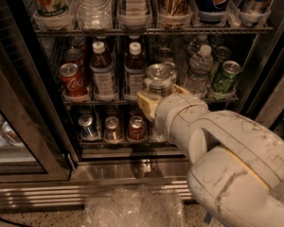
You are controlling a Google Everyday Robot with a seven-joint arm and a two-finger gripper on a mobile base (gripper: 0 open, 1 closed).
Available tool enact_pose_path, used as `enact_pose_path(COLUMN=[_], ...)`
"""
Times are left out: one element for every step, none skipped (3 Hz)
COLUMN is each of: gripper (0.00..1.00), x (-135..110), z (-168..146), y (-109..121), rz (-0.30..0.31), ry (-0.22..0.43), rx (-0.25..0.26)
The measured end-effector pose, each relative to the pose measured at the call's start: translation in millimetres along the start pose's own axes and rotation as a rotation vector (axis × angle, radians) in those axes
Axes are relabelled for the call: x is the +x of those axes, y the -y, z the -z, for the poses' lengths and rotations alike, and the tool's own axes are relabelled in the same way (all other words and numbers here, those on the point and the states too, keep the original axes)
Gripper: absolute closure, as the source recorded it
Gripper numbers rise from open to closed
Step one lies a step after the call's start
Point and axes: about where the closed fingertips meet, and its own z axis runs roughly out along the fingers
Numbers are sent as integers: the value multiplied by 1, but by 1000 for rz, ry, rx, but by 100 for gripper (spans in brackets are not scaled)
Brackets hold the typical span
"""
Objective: Pick 7up can from middle shelf of fridge
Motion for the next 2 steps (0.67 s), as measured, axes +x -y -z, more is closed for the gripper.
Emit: enact_pose_path(gripper=[100, 100], x=[5, 7], z=[9, 9], y=[-13, -16], rz=[-7, -8], ry=[-39, -46], rx=[-88, -99])
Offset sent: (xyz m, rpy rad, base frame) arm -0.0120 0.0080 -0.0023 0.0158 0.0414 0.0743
